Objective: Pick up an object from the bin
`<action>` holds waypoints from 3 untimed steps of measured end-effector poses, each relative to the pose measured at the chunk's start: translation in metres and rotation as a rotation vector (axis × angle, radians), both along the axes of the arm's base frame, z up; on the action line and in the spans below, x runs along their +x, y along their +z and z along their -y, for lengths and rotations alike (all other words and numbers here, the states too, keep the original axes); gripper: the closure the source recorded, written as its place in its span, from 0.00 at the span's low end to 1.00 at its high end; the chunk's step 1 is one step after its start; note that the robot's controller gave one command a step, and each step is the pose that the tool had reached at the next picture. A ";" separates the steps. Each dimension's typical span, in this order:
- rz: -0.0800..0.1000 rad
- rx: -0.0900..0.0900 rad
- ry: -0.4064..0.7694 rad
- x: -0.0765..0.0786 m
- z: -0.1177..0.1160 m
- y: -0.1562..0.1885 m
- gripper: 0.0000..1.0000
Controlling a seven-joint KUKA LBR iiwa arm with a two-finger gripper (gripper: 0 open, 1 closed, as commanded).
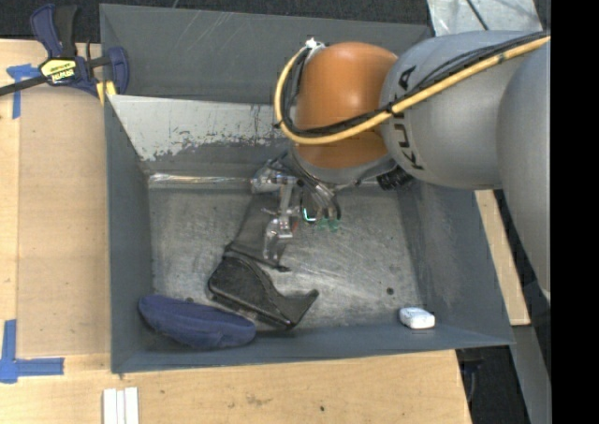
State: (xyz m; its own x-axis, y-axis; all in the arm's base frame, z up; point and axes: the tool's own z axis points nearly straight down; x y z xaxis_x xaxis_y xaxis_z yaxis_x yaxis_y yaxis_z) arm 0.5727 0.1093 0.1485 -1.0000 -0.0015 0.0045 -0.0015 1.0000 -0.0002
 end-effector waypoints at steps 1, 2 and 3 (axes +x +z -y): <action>0.013 0.012 0.104 0.036 0.028 -0.053 0.00; 0.024 0.006 0.095 0.039 0.035 -0.053 1.00; 0.016 0.001 0.356 0.045 0.017 0.095 1.00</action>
Offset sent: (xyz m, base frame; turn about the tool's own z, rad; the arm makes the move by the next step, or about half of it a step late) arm 0.0393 -0.0438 -0.0710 -0.0996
